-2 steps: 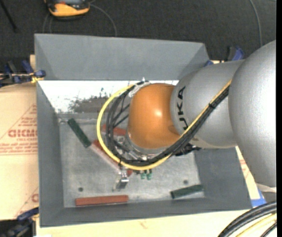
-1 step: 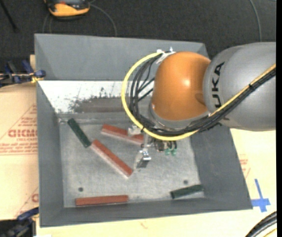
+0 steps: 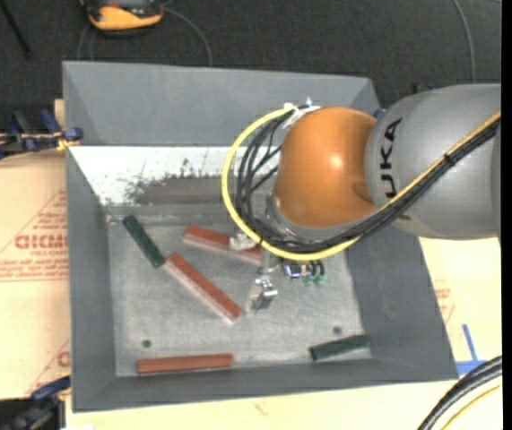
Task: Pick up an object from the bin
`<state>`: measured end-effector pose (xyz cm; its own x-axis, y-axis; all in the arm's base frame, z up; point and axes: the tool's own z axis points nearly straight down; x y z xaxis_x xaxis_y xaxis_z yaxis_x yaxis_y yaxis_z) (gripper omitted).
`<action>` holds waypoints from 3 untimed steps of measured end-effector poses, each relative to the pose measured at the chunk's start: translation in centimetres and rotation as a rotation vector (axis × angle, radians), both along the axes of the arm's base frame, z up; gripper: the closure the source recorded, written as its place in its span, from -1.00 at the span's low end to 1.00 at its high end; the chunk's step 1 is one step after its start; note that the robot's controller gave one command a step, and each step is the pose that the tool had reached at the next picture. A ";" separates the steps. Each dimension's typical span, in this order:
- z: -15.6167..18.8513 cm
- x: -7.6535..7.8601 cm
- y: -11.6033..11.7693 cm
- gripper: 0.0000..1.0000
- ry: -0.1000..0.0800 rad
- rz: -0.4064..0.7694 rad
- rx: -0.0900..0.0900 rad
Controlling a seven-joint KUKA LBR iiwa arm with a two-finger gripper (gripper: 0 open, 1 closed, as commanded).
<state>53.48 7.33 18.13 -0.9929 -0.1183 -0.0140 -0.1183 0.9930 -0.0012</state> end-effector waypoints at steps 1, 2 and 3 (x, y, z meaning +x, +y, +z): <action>-10.2 0.0 1.4 1.00 0.013 0.074 -0.001; -10.2 0.0 1.4 1.00 0.013 0.073 -0.001; 7.4 -1.4 -0.9 1.00 0.003 0.042 -0.001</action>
Offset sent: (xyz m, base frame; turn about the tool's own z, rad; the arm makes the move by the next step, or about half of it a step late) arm 0.0000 0.0000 0.0000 0.0000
